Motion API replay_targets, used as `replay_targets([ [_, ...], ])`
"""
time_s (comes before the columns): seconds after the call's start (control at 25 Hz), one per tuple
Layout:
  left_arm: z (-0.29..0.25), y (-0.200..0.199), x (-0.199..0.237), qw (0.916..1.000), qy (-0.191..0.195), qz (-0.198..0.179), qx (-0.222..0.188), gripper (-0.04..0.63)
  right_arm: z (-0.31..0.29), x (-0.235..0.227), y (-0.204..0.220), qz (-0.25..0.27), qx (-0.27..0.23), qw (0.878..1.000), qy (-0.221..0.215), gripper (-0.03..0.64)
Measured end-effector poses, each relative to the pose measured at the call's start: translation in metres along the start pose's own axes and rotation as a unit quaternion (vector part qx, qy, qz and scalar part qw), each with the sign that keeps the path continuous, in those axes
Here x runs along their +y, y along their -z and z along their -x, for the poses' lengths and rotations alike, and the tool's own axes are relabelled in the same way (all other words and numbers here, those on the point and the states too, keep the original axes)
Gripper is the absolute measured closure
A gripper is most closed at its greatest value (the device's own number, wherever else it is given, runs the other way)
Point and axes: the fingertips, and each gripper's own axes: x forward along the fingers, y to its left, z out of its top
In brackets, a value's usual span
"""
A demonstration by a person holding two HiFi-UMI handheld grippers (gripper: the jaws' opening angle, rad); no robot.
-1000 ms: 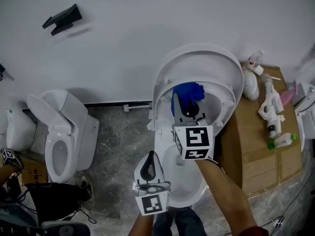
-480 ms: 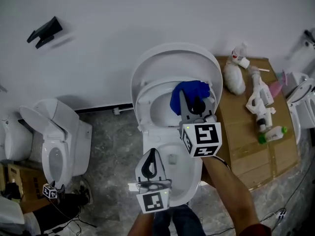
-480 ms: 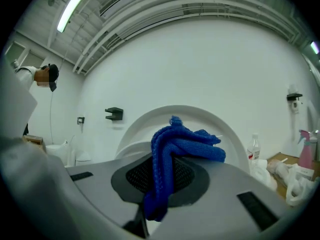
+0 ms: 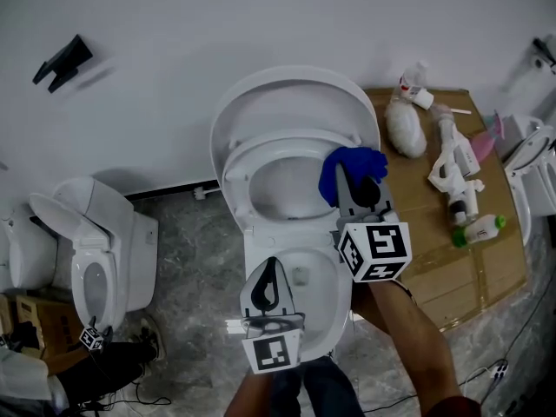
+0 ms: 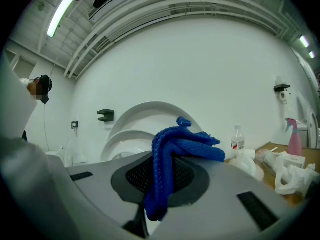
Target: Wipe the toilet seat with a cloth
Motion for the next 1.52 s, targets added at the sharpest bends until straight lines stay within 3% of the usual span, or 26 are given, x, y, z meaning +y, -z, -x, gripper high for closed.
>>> replay_targets([
  [0.88, -0.019, 0.05, -0.01, 0.9998, 0.004, 0.006, 0.021, 0.58, 0.031, -0.059, 0.078, -0.056, -0.008, 0.997, 0.061, 0.563],
  [1.52, -0.014, 0.115, 0.003, 0.9988, -0.005, 0.003, 0.049, 0.58, 0.028, -0.071, 0.181, -0.039, 0.057, 0.994, 0.089, 0.563],
])
